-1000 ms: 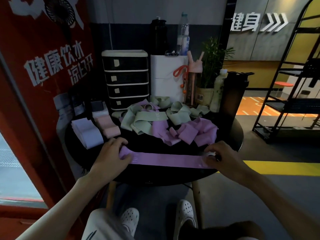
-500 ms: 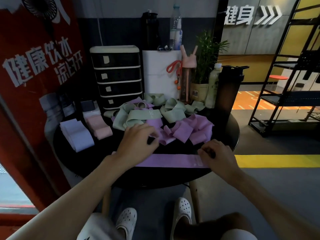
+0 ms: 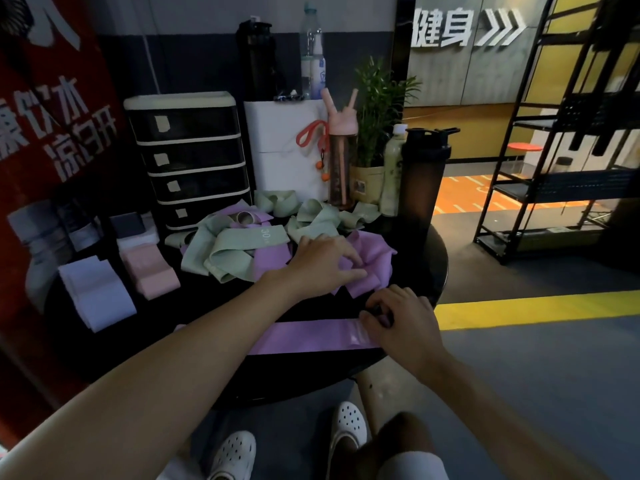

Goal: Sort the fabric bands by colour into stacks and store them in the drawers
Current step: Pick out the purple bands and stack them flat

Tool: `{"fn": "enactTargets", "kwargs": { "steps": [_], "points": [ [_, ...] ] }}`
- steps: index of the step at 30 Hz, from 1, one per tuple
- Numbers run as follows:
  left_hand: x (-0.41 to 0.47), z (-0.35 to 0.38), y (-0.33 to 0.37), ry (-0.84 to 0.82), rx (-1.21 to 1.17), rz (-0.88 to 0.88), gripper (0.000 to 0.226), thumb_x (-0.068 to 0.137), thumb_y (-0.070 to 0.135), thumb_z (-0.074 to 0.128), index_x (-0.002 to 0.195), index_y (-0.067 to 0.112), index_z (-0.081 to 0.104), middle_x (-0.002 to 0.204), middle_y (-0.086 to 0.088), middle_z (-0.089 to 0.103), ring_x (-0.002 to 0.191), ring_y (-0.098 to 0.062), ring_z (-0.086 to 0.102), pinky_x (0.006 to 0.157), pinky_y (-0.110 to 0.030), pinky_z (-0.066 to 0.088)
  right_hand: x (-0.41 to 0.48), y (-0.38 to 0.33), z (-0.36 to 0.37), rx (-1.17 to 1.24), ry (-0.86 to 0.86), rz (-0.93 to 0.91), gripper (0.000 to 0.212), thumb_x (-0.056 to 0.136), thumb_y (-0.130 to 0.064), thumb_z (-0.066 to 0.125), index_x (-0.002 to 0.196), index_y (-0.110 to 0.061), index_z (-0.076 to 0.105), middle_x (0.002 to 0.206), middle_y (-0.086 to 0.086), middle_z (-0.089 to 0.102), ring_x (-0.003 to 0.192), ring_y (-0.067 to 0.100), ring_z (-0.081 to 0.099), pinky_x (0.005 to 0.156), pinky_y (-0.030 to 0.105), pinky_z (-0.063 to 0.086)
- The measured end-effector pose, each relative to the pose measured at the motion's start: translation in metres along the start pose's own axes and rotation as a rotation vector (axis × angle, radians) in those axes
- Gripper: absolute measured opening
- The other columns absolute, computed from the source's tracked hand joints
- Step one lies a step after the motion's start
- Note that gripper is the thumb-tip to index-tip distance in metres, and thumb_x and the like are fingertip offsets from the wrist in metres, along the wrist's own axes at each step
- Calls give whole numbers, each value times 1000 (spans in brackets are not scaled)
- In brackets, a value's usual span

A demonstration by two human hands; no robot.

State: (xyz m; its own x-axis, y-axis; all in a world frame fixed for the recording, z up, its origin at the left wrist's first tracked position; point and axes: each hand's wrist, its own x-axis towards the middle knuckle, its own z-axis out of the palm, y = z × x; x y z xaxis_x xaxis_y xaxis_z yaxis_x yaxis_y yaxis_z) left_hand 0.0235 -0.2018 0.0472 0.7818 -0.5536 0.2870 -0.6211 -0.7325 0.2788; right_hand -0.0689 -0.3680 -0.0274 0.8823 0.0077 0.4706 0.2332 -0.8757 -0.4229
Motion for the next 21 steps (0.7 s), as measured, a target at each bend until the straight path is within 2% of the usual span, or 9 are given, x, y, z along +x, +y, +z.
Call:
{"fn": "enactTargets", "kwargs": {
  "steps": [3,5,8,10,12,15,18,21],
  "points": [
    [-5,5,-1,-76,36,29,12,88,42,68,89,31,72,93,15,66,99,-10,54,92,-39,25,0,0,-1,9,2,-8,21,76,-48,54,85,-31,63,83,-18,50,86,12,51,75,31,30],
    [-8,8,-3,-60,28,27,11,88,38,68,82,30,71,87,14,67,94,-11,55,92,-38,25,-1,-1,-1,12,-3,-9,21,76,-48,54,85,-31,63,84,-19,50,86,12,51,76,31,32],
    [-7,6,-6,74,-37,-18,17,92,38,63,94,25,74,105,9,68,102,-15,56,96,-38,27,-2,-1,0,20,6,-14,21,77,-48,55,86,-30,63,84,-21,49,86,12,51,77,31,32],
    [-1,1,-11,151,-10,-55,20,94,35,61,106,25,73,120,5,64,112,-18,53,89,-34,26,-2,-1,0,20,11,-14,21,77,-47,55,87,-30,64,84,-21,48,86,12,51,77,30,32],
    [5,-3,-17,133,51,-60,24,94,32,60,116,26,69,125,6,62,118,-19,52,83,-31,21,-2,-2,0,16,15,-11,21,77,-47,55,87,-30,64,85,-20,50,86,13,52,78,31,33],
    [12,-2,-19,61,79,-76,30,93,28,58,121,34,65,119,11,67,118,-14,52,83,-33,21,-2,-3,0,11,17,-4,22,76,-47,54,86,-30,64,85,-18,54,86,13,53,78,32,35],
    [15,2,-15,48,100,-100,25,91,22,58,111,32,70,97,8,70,105,-14,57,77,-34,17,-2,-2,0,15,9,-10,21,77,-47,54,86,-31,64,84,-19,52,86,13,52,77,31,33],
    [16,2,-19,42,167,-96,15,90,21,58,91,24,73,88,5,69,101,-17,56,76,-36,16,-2,-2,0,18,11,-15,20,78,-47,55,87,-31,63,84,-19,51,86,12,51,77,31,33]
  ]
}}
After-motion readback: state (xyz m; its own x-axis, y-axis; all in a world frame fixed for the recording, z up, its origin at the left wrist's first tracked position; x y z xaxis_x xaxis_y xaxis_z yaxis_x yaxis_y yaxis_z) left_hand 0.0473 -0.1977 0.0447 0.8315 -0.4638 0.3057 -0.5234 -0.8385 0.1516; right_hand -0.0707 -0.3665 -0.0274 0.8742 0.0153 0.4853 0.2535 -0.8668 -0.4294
